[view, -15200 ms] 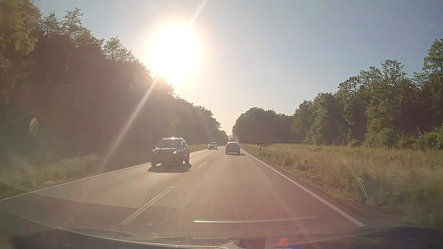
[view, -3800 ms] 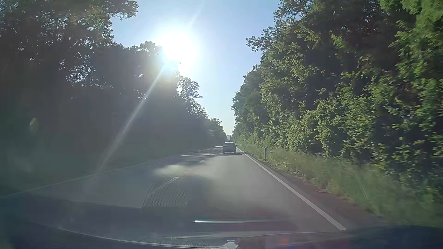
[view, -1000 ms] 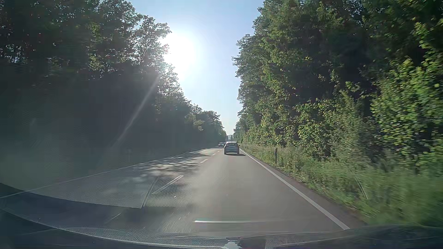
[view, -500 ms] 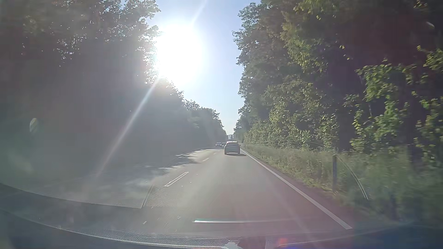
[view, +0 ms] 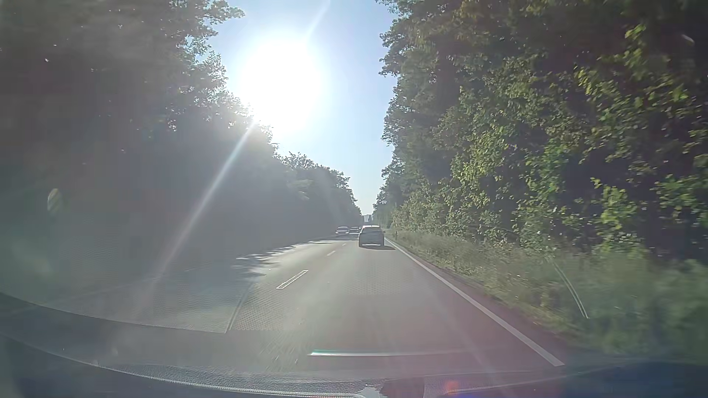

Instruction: Follow the waypoints while adhering to traffic rules and regulations

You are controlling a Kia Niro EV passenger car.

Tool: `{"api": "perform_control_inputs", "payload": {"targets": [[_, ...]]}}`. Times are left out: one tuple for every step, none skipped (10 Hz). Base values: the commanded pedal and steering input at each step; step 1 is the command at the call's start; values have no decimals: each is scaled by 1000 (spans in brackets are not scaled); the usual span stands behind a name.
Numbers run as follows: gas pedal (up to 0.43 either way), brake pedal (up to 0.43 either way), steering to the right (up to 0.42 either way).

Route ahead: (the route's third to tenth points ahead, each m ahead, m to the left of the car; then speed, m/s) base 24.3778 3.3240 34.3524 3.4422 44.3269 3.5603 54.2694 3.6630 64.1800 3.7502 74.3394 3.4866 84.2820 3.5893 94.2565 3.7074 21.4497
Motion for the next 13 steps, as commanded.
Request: {"api": "perform_control_inputs", "payload": {"targets": [[87,0,1],[87,0,1],[87,0,1],[87,0,1],[87,0,1],[79,0,1],[79,0,1],[79,0,1],[79,0,1],[79,0,1],[67,0,1],[67,0,1],[59,0,1]]}}
